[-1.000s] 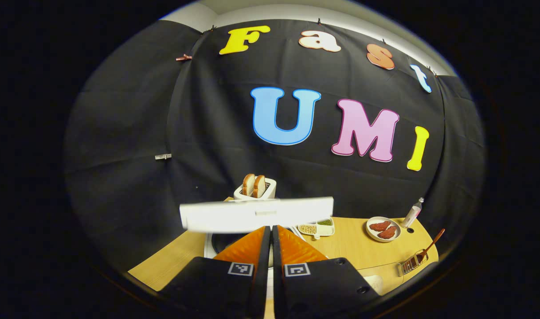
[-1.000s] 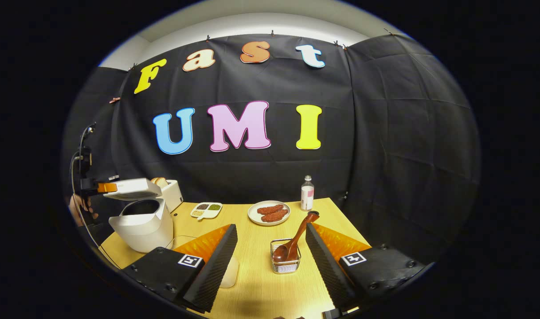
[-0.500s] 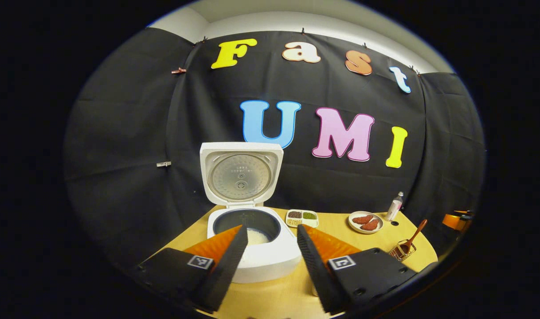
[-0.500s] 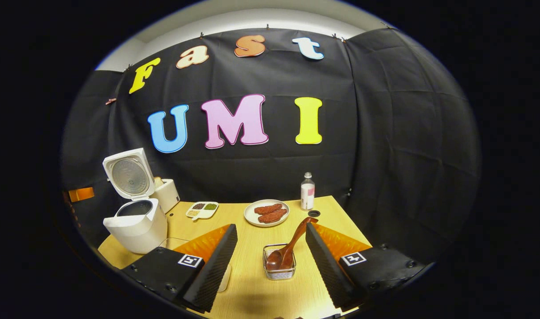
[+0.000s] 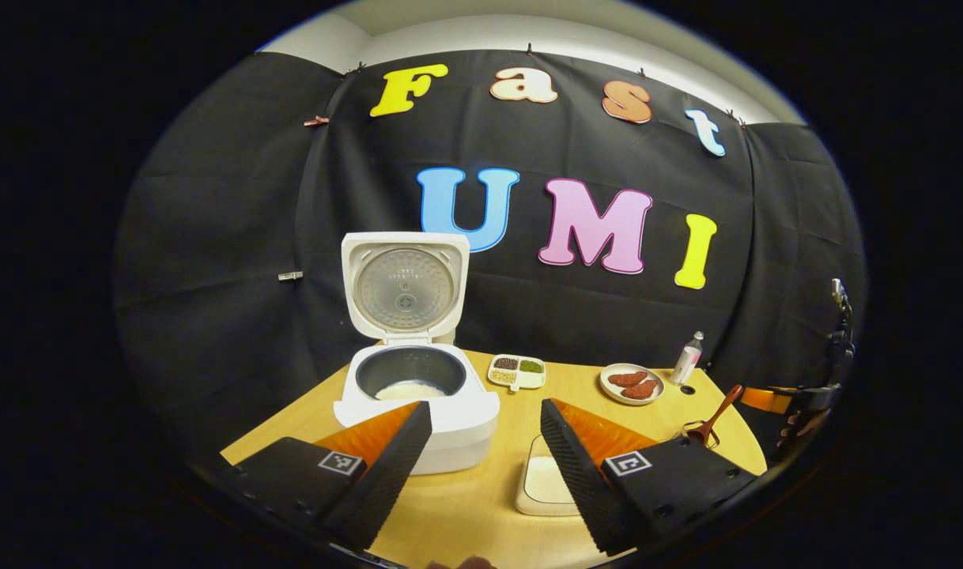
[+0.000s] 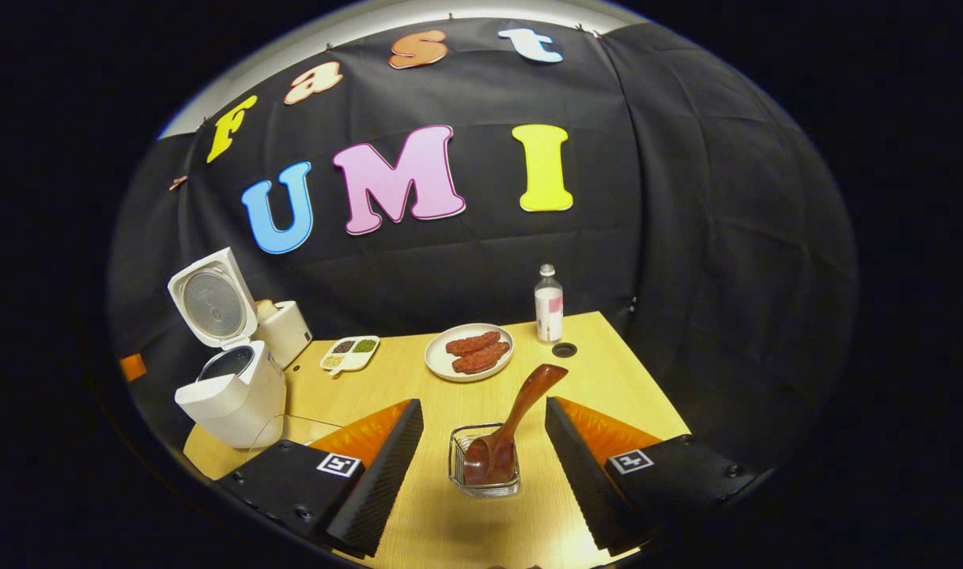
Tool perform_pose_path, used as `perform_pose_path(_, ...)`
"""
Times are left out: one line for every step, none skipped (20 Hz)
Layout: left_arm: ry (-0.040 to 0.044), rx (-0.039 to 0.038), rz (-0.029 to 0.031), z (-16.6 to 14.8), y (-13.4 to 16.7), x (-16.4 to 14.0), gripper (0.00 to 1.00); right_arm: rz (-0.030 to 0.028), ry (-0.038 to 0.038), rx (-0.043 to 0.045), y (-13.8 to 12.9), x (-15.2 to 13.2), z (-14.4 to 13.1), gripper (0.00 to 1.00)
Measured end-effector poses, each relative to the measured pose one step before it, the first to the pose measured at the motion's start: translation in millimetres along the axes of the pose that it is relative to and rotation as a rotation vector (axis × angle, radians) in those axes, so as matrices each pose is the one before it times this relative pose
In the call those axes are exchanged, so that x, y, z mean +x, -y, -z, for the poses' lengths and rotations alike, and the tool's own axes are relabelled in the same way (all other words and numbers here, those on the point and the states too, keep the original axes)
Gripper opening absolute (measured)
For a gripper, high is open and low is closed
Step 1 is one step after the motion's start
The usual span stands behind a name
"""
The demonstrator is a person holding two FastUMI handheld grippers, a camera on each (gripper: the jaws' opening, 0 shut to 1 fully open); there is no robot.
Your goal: Close the left gripper, press the button to open the rice cooker; take a wooden spoon from the chopstick holder with the right hand, scoop a spoonful of rice and pour it into the rice cooker, then put the wooden spoon back into the chopstick holder.
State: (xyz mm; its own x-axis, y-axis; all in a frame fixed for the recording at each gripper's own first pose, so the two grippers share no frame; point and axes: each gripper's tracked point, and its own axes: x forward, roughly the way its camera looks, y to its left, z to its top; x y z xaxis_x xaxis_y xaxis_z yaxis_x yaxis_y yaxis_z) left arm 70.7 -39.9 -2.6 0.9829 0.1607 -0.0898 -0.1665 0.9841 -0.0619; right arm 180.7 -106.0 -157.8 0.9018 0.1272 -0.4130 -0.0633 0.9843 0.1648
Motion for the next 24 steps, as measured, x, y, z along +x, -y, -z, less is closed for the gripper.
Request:
perform_pose_path(-0.00894,0.00031,-0.01345,6.0,4.03,-2.34,0.96,0.00483,-0.02083,0.01542,6.54,8.0,4.28,0.99)
perform_pose_path(-0.01449,-0.00114,-0.01641,7.83,3.17,-3.07,0.96,0.00525,-0.02008,0.01332,6.89,8.57,4.08,0.98)
perform_pose_path(-0.01816,-0.0043,-0.01508,7.5,3.22,-3.02,0.96,0.00468,-0.02134,0.01369,6.76,8.56,4.95,0.99)
perform_pose_path(-0.01624,-0.00509,-0.01552,7.97,3.14,-2.85,0.95,-0.00002,-0.01514,0.0117,4.68,9.4,3.25,0.99)
perform_pose_path(-0.01381,-0.00479,-0.01656,6.48,2.21,-4.17,0.95,-0.00371,-0.02167,0.01288,3.94,10.11,4.45,0.99)
perform_pose_path(-0.01123,-0.00506,-0.01496,6.92,2.01,-4.88,0.96,-0.00368,-0.01526,0.0101,2.96,9.66,3.37,0.98)
perform_pose_path(-0.00938,-0.00352,-0.01038,4.84,2.05,-3.64,0.96,0.00086,-0.01423,0.00744,2.47,8.92,2.73,0.99)
perform_pose_path(-0.01326,-0.00338,-0.01011,7.72,2.67,-3.67,0.95,-0.00012,-0.0135,0.00536,1.83,9.89,3.4,0.99)
perform_pose_path(-0.01591,-0.00375,-0.00755,6.92,2.25,-3.77,0.95,0.00318,-0.0158,0.00484,1.94,9.25,3.49,0.99)
perform_pose_path(-0.0172,-0.00534,-0.00461,6.51,3.01,-3.06,0.96,-0.00015,-0.01274,0.00744,0.73,8.12,2.01,0.99)
perform_pose_path(-0.01518,-0.00544,-0.00441,4.83,2.61,-1.54,0.96,-0.00255,-0.00982,0.01073,0.39,5.8,2.42,0.99)
perform_pose_path(-0.01116,-0.00295,-0.00502,4.0,2.12,-1.72,0.96,-0.00392,-0.00377,0.01056,-0.11,5.57,1.1,0.99)
perform_pose_path(-0.00374,-0.00011,-0.00406,1.99,2.55,-1.59,0.96,-0.00246,0.0007,0.00662,0.49,7.2,-1.46,0.99)
perform_pose_path(-0.00071,0.00236,-0.00065,1.67,1.71,-0.08,0.96,-0.00599,0.00219,0.00686,0.75,7.44,-1.64,0.99)
perform_pose_path(-0.00163,0.00202,0.00344,0.57,2.91,0.26,0.96,0.00188,0.00963,0.00771,1.69,5.9,-0.11,0.99)
perform_pose_path(-0.00185,-0.00113,0.00285,1.7,3.26,0.07,0.96,-0.00275,0.00394,0.01068,0.55,5.42,-1.18,0.98)
perform_pose_path(-0.001,-0.00344,0.00374,0.16,3.05,0.21,0.96,-0.00821,0.00102,0.01958,-0.8,3.34,-0.34,0.97)
perform_pose_path(0.00183,-0.00446,0.00227,-0.05,2.56,-0.09,0.96,-0.01226,-0.00109,0.01635,-2.81,2.99,-0.63,0.95)
perform_pose_path(0.00106,-0.00298,0.00177,-0.8,2.43,0.34,0.96,-0.01024,-0.00197,0.01114,-2.99,0.96,0.05,0.91)
perform_pose_path(-0.00229,-0.00057,0.00394,1.85,2.81,-0.26,0.96,-0.00946,-0.00332,0.00423,-2.54,1.33,0.11,0.86)
perform_pose_path(-0.00478,0.0022,0.00863,2.37,3.11,1.32,0.96,-0.01454,-0.00488,0.01069,-3.87,2.0,0.46,0.72)
perform_pose_path(-0.00649,0.0026,0.00571,3.55,2.08,0.33,0.96,-0.01368,-0.00431,0.01178,-4.84,-0.02,0.61,0.68)
perform_pose_path(-0.00853,0.00178,0.00599,2.27,0.94,0.66,0.96,0.00162,0.00308,-0.0014,-0.98,1.83,0.01,0.65)
perform_pose_path(-0.00377,-0.0007,0.0032,1.75,0.07,0.46,0.95,0.01268,0.01036,-0.01067,-0.01,1.28,-3.96,0.64)
